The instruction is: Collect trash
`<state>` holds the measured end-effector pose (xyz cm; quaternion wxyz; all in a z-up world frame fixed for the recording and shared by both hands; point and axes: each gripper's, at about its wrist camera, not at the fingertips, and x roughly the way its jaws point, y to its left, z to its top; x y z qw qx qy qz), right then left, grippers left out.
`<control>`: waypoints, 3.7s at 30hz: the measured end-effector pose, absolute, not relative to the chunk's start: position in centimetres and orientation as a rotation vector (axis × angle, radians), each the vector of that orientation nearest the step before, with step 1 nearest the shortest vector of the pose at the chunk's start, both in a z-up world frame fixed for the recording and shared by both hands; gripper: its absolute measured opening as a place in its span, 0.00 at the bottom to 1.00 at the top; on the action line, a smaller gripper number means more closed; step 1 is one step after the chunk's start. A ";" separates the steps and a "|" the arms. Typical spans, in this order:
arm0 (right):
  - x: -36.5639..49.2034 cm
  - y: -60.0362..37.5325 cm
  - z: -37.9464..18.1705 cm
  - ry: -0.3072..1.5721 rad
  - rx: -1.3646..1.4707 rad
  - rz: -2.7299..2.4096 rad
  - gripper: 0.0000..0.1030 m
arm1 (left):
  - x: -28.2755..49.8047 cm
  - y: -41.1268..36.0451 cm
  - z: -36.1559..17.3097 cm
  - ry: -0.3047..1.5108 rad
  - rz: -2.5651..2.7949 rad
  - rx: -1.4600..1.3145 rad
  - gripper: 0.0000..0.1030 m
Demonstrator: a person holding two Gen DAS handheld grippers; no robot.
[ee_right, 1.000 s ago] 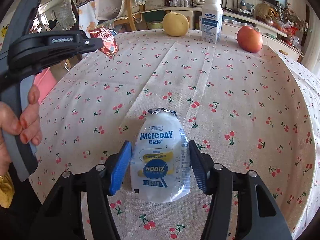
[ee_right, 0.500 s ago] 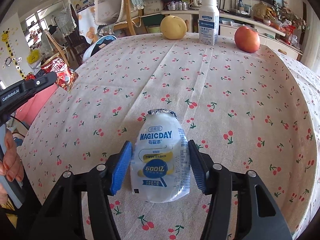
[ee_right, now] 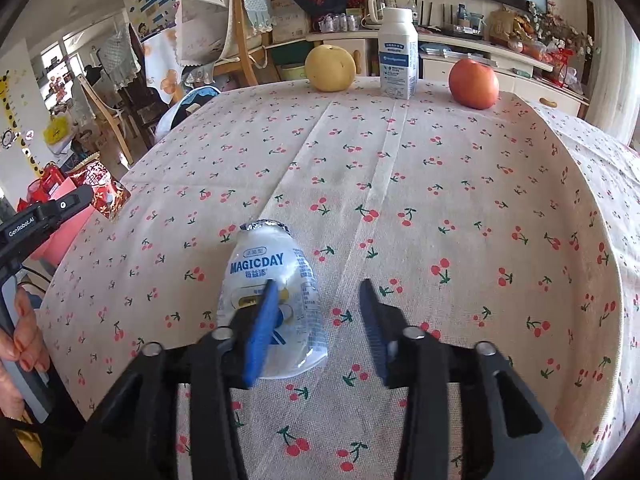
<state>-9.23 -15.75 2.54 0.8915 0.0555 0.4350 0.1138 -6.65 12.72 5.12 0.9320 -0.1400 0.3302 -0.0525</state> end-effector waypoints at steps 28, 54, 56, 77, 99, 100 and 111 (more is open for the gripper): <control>-10.3 -8.5 2.8 0.881 -0.124 0.296 0.21 | -6.0 15.8 4.9 0.651 -0.156 -0.421 0.12; -7.0 9.0 10.8 0.768 -0.184 0.593 0.21 | -7.5 27.4 8.9 0.441 0.131 -0.494 0.12; -6.3 11.4 11.0 0.763 -0.204 0.621 0.21 | -7.6 28.8 8.9 0.434 0.177 -0.503 0.12; -1.9 25.2 7.3 0.760 -0.379 0.774 0.25 | -5.8 36.2 5.9 0.557 0.376 -0.617 0.17; -6.9 10.5 9.7 0.660 -0.228 0.317 0.87 | -6.0 28.5 8.5 0.507 0.289 -0.341 0.96; -7.3 9.6 9.8 0.664 -0.217 0.296 0.88 | -6.1 27.9 8.8 0.503 0.278 -0.321 0.96; -13.1 0.2 11.2 0.637 -0.126 0.114 0.91 | -10.4 19.1 11.7 0.409 0.192 -0.099 0.96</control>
